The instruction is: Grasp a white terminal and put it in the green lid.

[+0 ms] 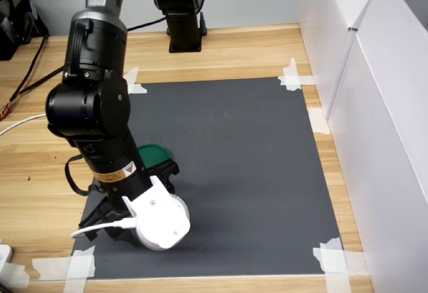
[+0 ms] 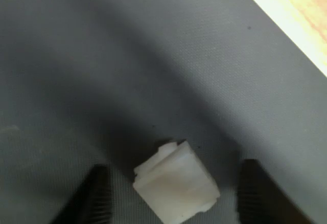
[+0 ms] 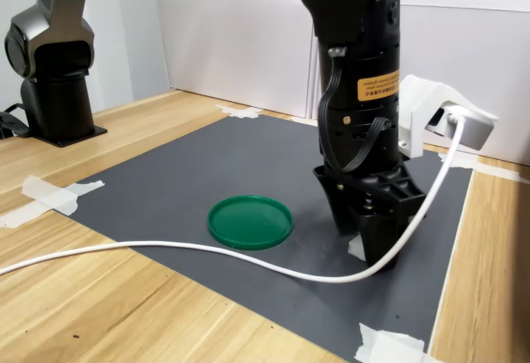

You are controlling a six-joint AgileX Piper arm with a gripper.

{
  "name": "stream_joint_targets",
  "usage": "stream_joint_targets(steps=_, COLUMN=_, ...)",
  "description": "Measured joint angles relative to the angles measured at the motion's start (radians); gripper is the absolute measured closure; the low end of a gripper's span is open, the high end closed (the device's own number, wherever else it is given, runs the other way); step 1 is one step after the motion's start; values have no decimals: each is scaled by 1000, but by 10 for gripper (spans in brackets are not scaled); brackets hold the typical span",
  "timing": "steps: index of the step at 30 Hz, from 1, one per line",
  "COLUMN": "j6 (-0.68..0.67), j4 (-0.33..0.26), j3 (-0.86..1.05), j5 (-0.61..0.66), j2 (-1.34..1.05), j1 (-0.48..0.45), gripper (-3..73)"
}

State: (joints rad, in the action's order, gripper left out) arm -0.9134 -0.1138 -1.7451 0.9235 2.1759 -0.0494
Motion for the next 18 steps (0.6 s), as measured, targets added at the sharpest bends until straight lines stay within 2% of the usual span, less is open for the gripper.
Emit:
stream_joint_targets(steps=4, j6=0, j4=0, j3=0, j5=-3, j2=1, j1=0, gripper=340)
stream_joint_targets(steps=18, j6=-2, j4=-2, j3=0, j5=15, j2=-78, j1=0, gripper=340)
